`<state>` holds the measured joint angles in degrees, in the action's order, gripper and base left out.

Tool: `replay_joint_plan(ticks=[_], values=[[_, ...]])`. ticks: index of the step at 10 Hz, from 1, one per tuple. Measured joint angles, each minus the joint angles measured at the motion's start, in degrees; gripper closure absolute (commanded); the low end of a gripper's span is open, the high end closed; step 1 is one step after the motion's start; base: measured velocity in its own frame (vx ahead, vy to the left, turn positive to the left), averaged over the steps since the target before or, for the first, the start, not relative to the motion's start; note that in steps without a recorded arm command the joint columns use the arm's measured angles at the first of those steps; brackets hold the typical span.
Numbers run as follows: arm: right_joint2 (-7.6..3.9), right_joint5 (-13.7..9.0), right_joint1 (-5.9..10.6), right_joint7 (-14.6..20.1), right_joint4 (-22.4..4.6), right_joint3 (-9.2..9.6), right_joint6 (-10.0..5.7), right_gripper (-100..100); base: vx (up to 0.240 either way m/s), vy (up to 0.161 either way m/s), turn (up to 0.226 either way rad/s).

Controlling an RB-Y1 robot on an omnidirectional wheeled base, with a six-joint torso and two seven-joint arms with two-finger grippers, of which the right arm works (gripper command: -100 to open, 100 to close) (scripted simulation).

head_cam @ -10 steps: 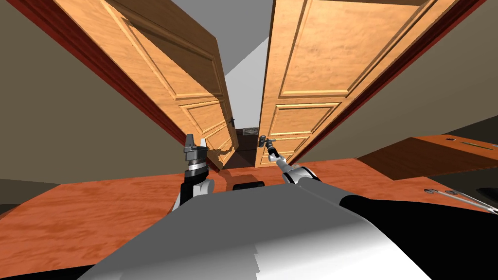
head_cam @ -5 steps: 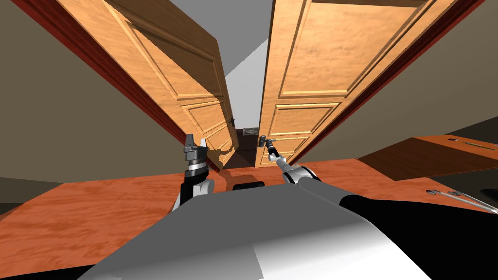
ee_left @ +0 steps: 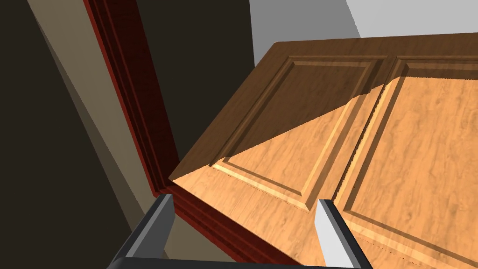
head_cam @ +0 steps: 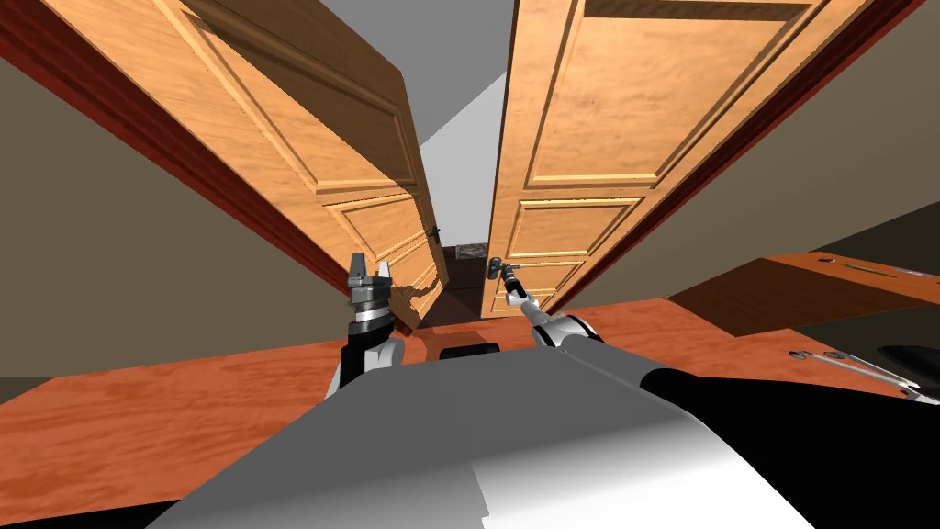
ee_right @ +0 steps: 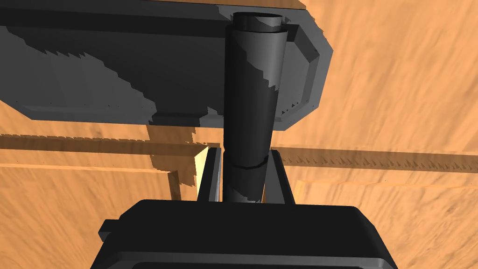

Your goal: Push the door open

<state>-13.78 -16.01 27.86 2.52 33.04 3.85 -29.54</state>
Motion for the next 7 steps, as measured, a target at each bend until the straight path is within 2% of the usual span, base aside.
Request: replay_joint_plan(ticks=[2,6,7], values=[[0.16,0.28,0.68,-0.08,-0.37,-0.46,-0.14,100,0.184,0.055,-0.127],[1.3,0.96,1.06,-1.0,-0.85,-1.95,-0.12,100,0.194,0.08,-0.156],[1.56,1.13,0.46,-1.45,0.43,-2.46,0.58,100,0.197,0.107,-0.197]])
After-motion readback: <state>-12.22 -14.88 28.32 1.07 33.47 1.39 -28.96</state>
